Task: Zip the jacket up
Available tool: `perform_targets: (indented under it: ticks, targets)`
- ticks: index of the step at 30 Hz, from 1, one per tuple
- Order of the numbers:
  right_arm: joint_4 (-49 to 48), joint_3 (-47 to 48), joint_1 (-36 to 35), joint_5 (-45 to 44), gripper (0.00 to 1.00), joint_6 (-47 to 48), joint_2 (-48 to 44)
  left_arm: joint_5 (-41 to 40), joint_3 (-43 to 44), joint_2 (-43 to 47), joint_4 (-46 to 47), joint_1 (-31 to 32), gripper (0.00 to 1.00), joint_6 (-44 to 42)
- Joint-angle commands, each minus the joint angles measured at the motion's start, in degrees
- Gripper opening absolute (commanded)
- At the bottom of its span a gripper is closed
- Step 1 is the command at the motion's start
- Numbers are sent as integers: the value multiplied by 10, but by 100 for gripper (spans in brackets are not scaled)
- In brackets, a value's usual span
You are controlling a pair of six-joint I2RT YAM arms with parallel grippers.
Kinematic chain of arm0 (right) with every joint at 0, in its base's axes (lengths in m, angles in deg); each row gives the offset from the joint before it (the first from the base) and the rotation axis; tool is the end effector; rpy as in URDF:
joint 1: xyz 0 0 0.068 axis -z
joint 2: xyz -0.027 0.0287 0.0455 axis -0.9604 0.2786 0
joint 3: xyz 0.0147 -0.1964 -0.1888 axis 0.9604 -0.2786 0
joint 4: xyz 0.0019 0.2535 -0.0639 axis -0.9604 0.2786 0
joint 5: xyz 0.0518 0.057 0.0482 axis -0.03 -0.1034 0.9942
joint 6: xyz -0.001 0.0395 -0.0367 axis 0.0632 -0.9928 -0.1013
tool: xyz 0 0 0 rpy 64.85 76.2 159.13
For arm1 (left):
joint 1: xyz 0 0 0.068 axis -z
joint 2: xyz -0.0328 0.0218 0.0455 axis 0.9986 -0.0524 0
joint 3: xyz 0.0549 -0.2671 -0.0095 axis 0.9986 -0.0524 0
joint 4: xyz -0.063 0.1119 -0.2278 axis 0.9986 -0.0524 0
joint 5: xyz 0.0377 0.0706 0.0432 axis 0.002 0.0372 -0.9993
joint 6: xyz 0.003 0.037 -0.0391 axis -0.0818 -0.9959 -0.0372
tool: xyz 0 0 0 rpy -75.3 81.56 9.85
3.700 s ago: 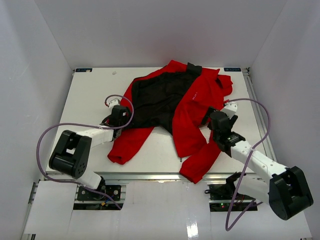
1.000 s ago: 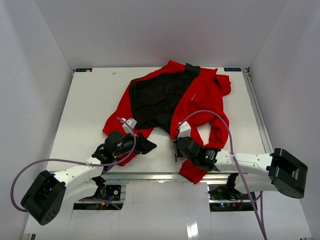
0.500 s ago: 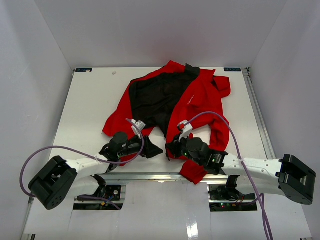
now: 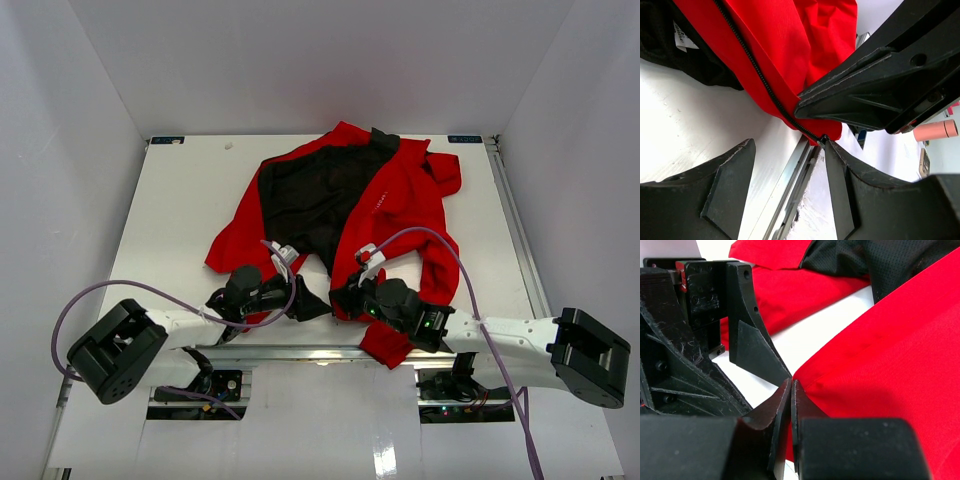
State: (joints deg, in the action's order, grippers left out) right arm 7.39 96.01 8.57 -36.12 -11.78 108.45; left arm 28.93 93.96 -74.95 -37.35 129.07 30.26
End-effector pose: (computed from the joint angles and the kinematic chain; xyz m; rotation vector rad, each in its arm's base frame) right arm 0.1049 0.2036 0.2078 -0.4233 1.8401 0.8696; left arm 0.1508 -0.1607 0.1566 0.4834 2.0280 -1.4178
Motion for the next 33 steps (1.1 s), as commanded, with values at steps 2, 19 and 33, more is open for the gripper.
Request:
perform_targets:
  ticks: [2, 19, 33]
  targets:
    - [-51, -7, -1, 11, 8, -4, 9, 5, 6, -4, 40, 3, 69, 7]
    - [-66, -7, -5, 18, 8, -11, 19, -15, 25, -38, 28, 3, 68, 16]
    - [-93, -33, -8, 27, 15, -26, 23, 29, 11, -101, 165, 4, 22, 44]
